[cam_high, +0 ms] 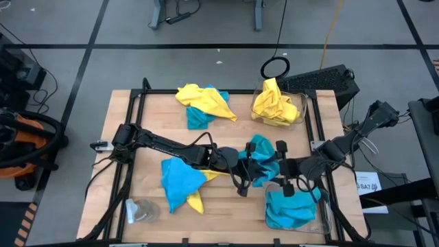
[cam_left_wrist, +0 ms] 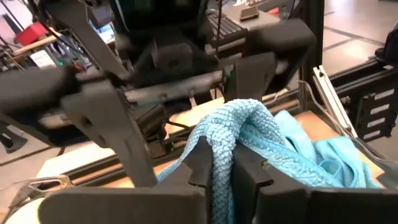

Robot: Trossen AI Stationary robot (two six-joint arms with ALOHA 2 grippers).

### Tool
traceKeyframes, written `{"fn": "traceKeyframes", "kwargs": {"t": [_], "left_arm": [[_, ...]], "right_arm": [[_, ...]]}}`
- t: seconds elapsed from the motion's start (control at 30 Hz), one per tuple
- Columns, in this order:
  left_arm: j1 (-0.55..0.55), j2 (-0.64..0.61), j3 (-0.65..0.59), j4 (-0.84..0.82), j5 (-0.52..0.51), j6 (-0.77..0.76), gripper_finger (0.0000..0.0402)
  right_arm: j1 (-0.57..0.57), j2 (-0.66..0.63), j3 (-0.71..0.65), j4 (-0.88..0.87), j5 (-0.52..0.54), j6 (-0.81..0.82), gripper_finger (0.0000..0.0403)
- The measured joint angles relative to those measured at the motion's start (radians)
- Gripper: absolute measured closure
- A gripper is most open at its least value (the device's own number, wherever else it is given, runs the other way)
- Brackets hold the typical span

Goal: Sort microfiber towel by color & place in baskets
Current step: Put the blue microfiber cloth into the bottom transparent bin

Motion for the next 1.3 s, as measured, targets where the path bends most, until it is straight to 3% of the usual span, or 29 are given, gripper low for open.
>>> {"fn": "traceKeyframes", "kwargs": {"t": [0.13,0.47,0.7,1.0,1.13,1.3], "left_arm": [[-0.005,-0.001,0.0,0.035,0.0,0.027,0.0341],[-0.009,-0.001,0.0,0.037,0.017,0.025,0.0333],[-0.018,-0.009,0.0,0.004,0.006,0.053,0.0314],[-0.04,-0.095,0.001,-0.198,-0.073,0.058,0.0184],[-0.055,-0.146,0.001,-0.345,-0.084,0.038,0.0141],[-0.072,-0.176,0.001,-0.553,-0.121,-0.05,0.0131]], "right_arm": [[-0.001,0.017,0.0,-0.008,0.003,0.02,0.0218],[0.008,0.022,0.0,-0.008,-0.023,0.004,0.0384],[0.032,0.016,0.0,-0.032,-0.02,0.028,0.0384],[0.073,-0.059,0.0,-0.132,-0.034,0.127,0.0385],[0.095,-0.116,0.0,-0.164,-0.118,0.176,0.0386],[0.138,-0.182,0.0,-0.231,-0.28,0.282,0.0386]]}}
